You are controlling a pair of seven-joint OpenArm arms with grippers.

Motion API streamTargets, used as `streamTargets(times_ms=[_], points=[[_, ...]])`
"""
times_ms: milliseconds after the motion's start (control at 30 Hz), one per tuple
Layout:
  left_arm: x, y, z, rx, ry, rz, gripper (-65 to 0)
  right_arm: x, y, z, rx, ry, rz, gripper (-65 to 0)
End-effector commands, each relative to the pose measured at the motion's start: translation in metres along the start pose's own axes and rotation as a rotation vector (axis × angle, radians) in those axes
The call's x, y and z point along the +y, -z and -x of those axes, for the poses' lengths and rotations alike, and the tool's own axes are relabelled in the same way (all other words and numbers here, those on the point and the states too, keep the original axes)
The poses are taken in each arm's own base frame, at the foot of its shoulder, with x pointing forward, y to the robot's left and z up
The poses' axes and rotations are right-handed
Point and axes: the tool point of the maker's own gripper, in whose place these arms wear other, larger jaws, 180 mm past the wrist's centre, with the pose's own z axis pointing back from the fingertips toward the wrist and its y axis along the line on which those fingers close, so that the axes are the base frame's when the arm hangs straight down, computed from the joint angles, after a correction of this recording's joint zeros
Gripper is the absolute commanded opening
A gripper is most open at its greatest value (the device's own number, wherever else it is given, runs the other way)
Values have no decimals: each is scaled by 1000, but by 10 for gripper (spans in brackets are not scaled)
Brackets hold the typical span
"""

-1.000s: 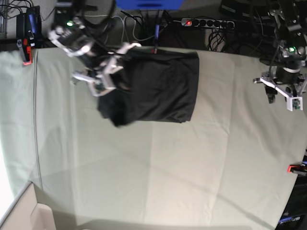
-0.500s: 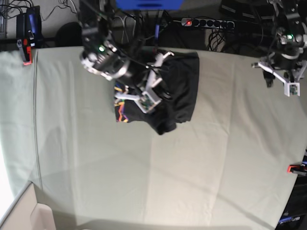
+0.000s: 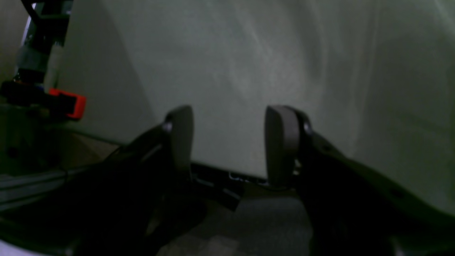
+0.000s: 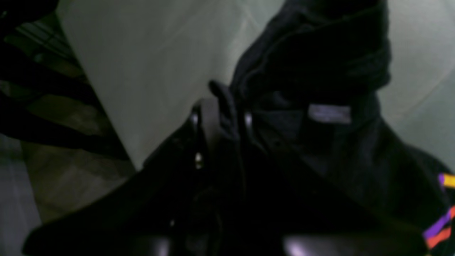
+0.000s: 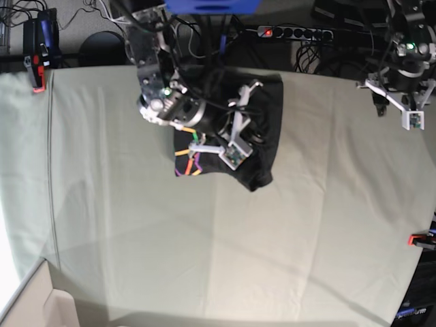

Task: Layout the t-shirt on the table in an organized manner, then fold the t-shirt properly
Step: 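Grasp the shirt end with the right gripper and fold it over the stack, then press and tuck the folded shirt edges with both grippers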

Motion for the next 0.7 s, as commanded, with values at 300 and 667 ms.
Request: streamTargets(times_ms=[300,667], points=[[6,-1,-17,-52,8,-14,-337,45,9,-29,-50,-84,-114,-397],[6,2,-18,-51,3,-15,-337,-23,-59,-63,-178,-62,152,-333]])
